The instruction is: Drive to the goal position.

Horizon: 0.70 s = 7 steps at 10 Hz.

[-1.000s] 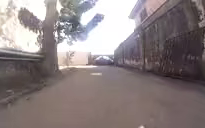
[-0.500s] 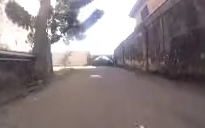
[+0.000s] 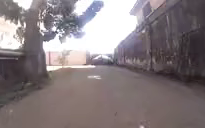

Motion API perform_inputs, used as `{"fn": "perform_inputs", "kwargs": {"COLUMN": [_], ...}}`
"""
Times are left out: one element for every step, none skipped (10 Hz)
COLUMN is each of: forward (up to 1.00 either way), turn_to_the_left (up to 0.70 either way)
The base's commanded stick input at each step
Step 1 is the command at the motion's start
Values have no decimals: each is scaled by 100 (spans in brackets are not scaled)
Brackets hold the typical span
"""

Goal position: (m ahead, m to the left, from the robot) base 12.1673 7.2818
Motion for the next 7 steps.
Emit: {"fn": "perform_inputs", "kwargs": {"forward": [100, 100, 100, 100, 100, 100, 100], "turn_to_the_left": [0, 0, 0, 0, 0, 0, 0]}}
